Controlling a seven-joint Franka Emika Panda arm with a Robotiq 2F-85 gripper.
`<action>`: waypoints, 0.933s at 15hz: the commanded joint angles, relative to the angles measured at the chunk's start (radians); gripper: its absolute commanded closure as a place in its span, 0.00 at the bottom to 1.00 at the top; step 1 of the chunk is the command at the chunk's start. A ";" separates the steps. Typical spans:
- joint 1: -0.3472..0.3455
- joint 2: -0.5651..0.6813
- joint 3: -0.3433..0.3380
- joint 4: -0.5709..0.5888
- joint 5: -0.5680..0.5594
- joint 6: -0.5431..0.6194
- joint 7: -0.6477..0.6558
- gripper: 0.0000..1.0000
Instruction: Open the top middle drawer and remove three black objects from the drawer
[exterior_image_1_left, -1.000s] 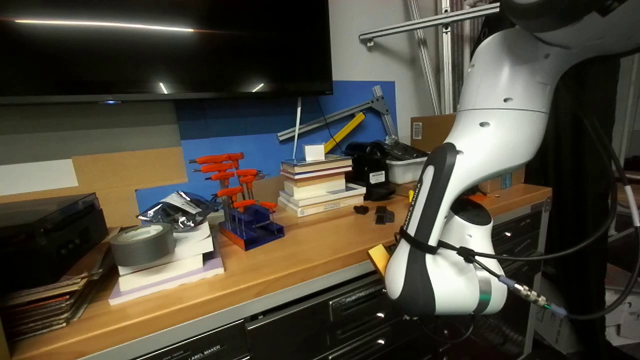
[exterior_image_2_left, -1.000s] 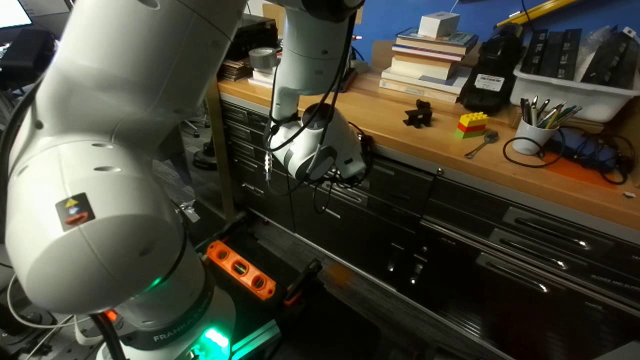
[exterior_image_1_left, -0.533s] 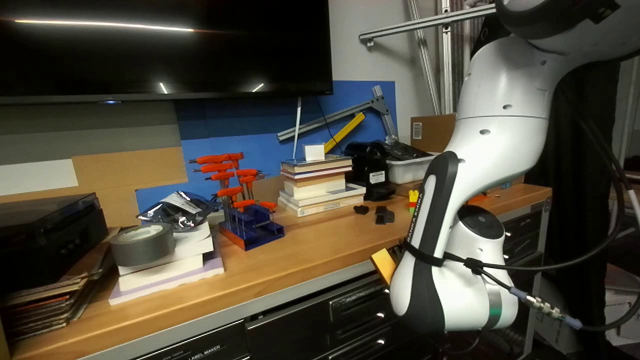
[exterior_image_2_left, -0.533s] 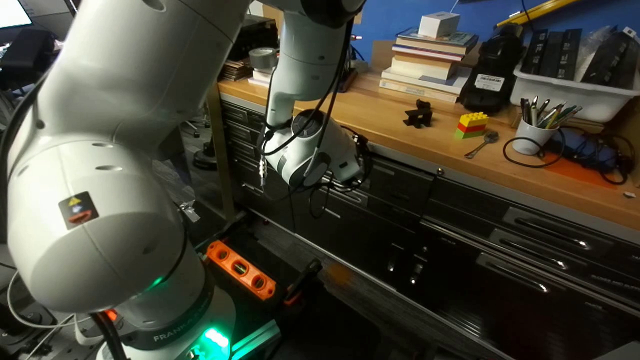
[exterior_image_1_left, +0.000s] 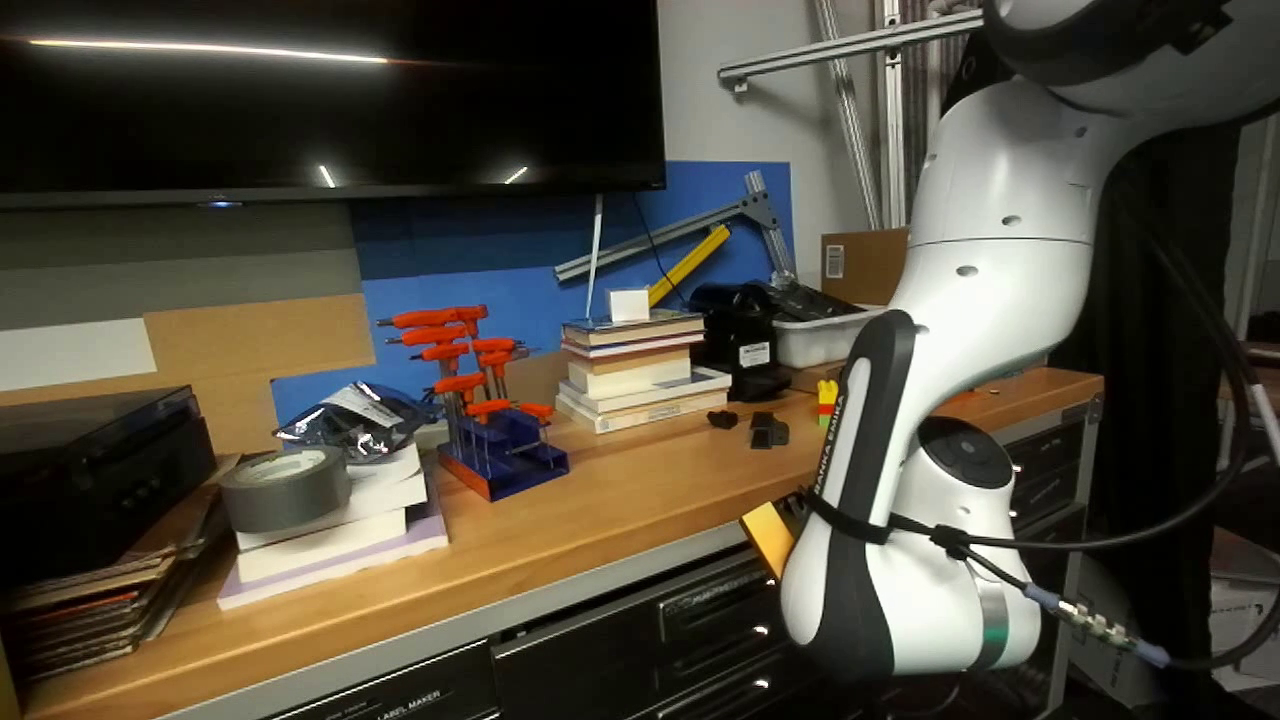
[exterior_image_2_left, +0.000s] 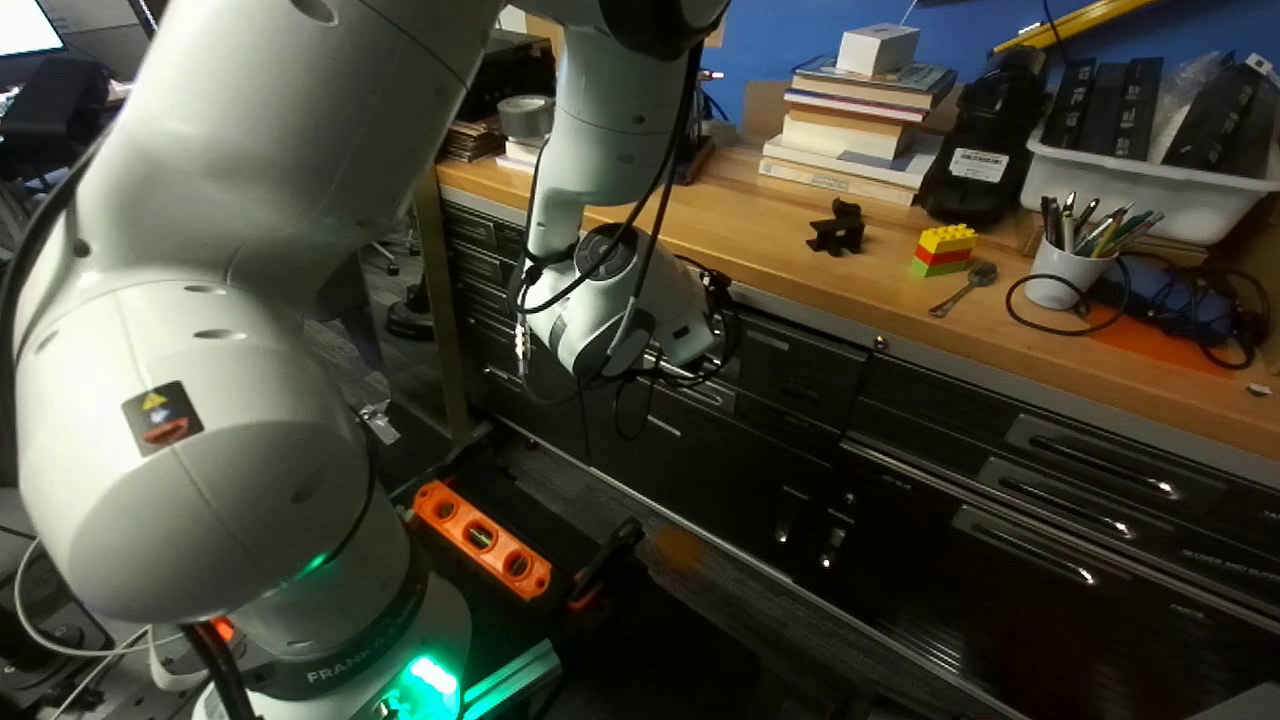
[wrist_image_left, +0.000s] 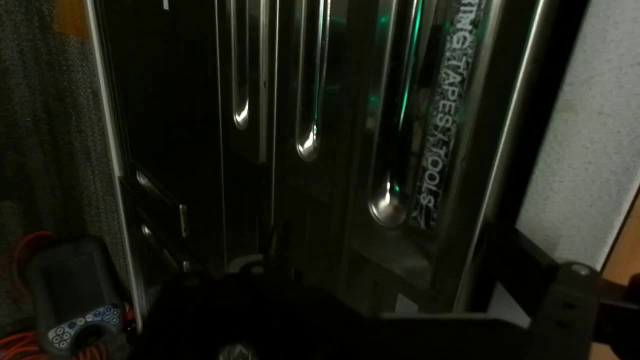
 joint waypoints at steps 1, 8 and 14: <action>0.037 0.004 -0.020 0.019 0.005 0.032 0.007 0.00; 0.061 0.030 -0.028 0.058 0.004 0.005 -0.002 0.00; 0.077 0.071 -0.043 0.120 0.014 -0.060 -0.026 0.00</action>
